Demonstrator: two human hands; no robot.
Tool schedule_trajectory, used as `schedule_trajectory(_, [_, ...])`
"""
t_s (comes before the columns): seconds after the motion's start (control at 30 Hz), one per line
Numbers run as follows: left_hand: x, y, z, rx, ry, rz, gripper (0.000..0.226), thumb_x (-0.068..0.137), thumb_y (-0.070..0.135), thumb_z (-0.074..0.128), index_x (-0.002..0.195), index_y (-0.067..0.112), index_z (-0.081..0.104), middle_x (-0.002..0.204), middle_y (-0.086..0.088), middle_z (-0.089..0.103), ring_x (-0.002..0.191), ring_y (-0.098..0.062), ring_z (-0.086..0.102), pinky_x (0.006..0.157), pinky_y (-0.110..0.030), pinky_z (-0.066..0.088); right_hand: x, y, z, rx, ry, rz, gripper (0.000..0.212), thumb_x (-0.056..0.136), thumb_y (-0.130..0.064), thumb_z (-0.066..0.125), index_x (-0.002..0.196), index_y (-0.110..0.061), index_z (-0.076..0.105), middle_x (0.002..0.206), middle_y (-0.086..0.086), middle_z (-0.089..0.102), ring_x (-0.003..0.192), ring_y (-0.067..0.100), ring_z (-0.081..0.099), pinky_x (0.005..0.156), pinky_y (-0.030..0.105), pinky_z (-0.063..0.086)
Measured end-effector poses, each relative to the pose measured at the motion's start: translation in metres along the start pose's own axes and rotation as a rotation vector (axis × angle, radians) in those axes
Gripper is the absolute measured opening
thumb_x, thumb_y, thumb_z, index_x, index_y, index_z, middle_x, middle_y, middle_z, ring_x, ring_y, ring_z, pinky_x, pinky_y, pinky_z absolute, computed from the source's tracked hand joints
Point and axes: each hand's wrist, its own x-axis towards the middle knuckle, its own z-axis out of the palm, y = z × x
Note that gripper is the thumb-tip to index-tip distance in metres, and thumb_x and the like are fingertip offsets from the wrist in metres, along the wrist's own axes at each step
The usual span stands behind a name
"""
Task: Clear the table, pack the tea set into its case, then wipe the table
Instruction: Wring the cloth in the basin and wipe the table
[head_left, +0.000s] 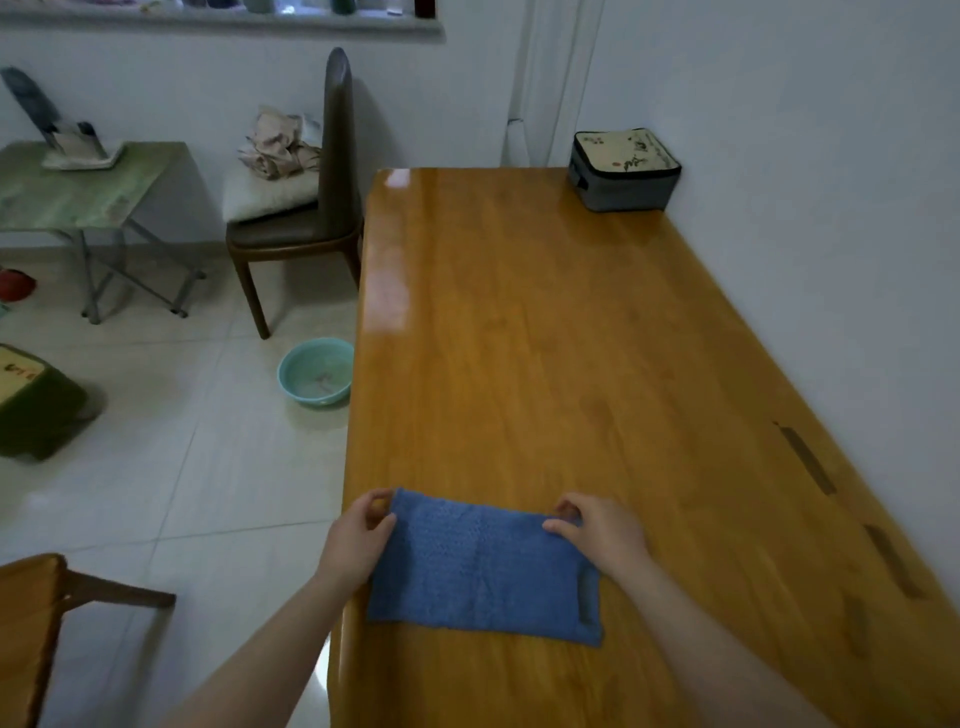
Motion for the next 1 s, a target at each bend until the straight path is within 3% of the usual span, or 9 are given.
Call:
schedule_trajectory(0.07, [0.002,-0.006,0.005,0.225,0.119,0.098,0.046,0.09,0.026,0.065,0.134,0.024,0.05,0.116,0.004,0.058,0.11,-0.019,0.055,0.094,-0.036,0.048,0.0,0.005,0.007,-0.099,0.144,-0.011,0.045,0.086,-0.053,0.062,0.119,-0.023,0.062,0.113,-0.006,0.063,0.108,0.016,0.055,0.081,0.029,0.044])
schedule_trajectory(0.17, [-0.011,-0.013,0.012,0.432,0.191,0.267,0.05,0.085,0.027,0.069,0.133,0.025,0.051,0.12,0.001,0.053,0.113,-0.021,0.047,0.095,-0.036,0.044,-0.023,0.003,0.022,-0.075,0.332,0.19,0.039,0.09,-0.05,0.057,0.112,-0.018,0.061,0.107,0.001,0.06,0.101,0.021,0.058,0.068,0.032,0.043])
schedule_trajectory(0.27, [-0.025,-0.021,0.02,0.529,0.143,0.38,0.047,0.082,0.024,0.071,0.127,0.025,0.057,0.122,0.001,0.054,0.112,-0.021,0.049,0.094,-0.035,0.046,-0.049,0.002,0.042,-0.057,0.236,0.434,0.051,0.089,-0.064,0.047,0.11,-0.018,0.056,0.107,0.001,0.056,0.097,0.019,0.059,0.063,0.03,0.043])
schedule_trajectory(0.4, [-0.043,-0.024,0.036,0.625,0.042,0.513,0.04,0.08,0.026,0.072,0.118,0.031,0.061,0.12,0.008,0.053,0.108,-0.017,0.052,0.087,-0.03,0.046,-0.071,0.0,0.054,-0.099,0.156,0.496,0.054,0.087,-0.066,0.049,0.112,-0.018,0.053,0.112,-0.001,0.054,0.102,0.015,0.055,0.062,0.028,0.04])
schedule_trajectory(0.53, [-0.056,-0.018,0.045,0.641,-0.05,0.474,0.036,0.091,0.034,0.058,0.126,0.035,0.053,0.13,0.011,0.044,0.12,-0.011,0.042,0.099,-0.024,0.036,-0.077,-0.009,0.059,0.012,0.191,0.433,0.025,0.094,-0.045,0.054,0.092,-0.021,0.059,0.103,-0.002,0.054,0.102,0.015,0.052,0.079,0.029,0.048])
schedule_trajectory(0.57, [-0.058,-0.017,0.046,0.633,-0.058,0.461,0.036,0.093,0.035,0.055,0.129,0.035,0.05,0.132,0.012,0.042,0.123,-0.01,0.039,0.101,-0.024,0.034,-0.078,-0.012,0.059,0.063,0.217,0.405,0.021,0.095,-0.041,0.054,0.087,-0.021,0.058,0.098,-0.004,0.054,0.098,0.015,0.053,0.079,0.029,0.048])
schedule_trajectory(0.7, [-0.065,-0.013,0.042,0.564,-0.04,0.453,0.037,0.097,0.032,0.048,0.134,0.033,0.047,0.137,0.013,0.041,0.128,-0.008,0.036,0.106,-0.025,0.03,-0.083,-0.031,0.047,0.404,0.304,0.339,0.019,0.093,-0.031,0.059,0.08,-0.02,0.051,0.076,-0.007,0.057,0.066,0.008,0.053,0.051,0.023,0.036])
schedule_trajectory(0.9, [-0.074,-0.016,0.018,0.509,0.01,0.414,0.041,0.094,0.027,0.053,0.135,0.029,0.049,0.139,0.008,0.043,0.13,-0.013,0.037,0.107,-0.028,0.031,-0.068,-0.082,0.027,0.547,0.242,0.136,0.025,0.082,-0.019,0.068,0.072,-0.025,0.046,0.069,-0.009,0.054,0.059,0.005,0.048,0.053,0.021,0.034])
schedule_trajectory(1.0, [-0.077,-0.018,0.005,0.475,0.04,0.376,0.043,0.092,0.023,0.056,0.134,0.029,0.05,0.138,0.008,0.045,0.128,-0.013,0.041,0.105,-0.027,0.033,-0.052,-0.123,0.032,0.629,0.197,0.122,0.025,0.079,-0.012,0.065,0.071,-0.024,0.044,0.066,-0.009,0.05,0.06,0.011,0.047,0.058,0.028,0.038])
